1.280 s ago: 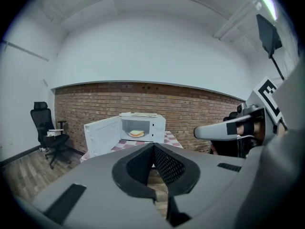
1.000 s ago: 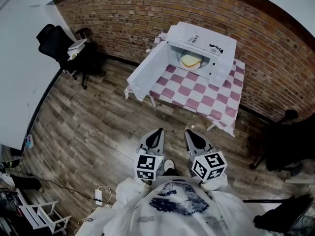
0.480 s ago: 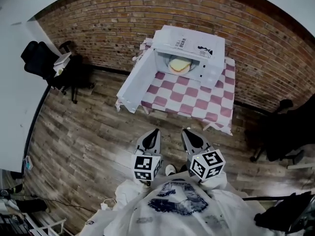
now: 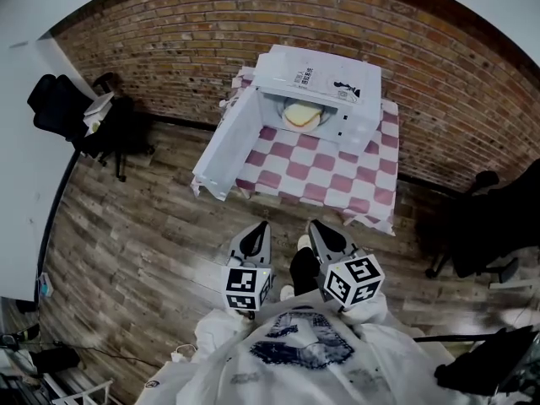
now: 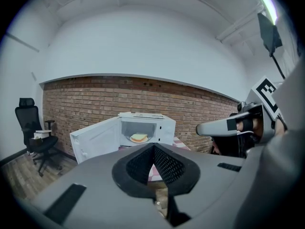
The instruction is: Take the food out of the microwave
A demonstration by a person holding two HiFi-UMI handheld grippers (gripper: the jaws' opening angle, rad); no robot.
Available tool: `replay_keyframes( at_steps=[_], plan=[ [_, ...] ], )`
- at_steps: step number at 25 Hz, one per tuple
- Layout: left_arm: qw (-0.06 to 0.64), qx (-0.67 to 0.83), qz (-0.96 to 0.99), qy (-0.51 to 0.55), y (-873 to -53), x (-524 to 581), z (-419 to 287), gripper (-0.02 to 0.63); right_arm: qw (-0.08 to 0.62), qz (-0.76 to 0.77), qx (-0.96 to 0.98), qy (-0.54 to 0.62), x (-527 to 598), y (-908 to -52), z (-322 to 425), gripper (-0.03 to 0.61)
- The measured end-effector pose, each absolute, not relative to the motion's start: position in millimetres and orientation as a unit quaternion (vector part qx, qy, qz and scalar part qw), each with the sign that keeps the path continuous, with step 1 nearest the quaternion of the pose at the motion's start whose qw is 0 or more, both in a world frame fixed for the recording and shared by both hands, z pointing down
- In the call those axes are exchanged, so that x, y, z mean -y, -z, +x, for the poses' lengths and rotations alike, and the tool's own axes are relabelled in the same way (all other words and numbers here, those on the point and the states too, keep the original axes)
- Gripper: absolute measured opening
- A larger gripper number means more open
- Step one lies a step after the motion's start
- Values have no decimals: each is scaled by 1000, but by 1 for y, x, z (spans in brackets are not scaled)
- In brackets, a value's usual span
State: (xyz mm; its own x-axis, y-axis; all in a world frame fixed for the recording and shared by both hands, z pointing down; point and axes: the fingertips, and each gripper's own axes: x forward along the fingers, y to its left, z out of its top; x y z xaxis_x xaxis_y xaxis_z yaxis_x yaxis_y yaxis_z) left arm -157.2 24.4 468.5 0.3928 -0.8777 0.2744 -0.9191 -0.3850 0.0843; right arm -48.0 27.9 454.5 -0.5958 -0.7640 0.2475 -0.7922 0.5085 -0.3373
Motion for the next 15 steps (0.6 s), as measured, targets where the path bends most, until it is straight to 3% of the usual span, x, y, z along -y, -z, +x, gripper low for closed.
replay_keyframes(
  at_steps=[15],
  plan=[
    [126, 534, 828, -111, -483, 82, -144, 8, 33, 443, 866, -230, 83, -472, -45, 14]
  ],
)
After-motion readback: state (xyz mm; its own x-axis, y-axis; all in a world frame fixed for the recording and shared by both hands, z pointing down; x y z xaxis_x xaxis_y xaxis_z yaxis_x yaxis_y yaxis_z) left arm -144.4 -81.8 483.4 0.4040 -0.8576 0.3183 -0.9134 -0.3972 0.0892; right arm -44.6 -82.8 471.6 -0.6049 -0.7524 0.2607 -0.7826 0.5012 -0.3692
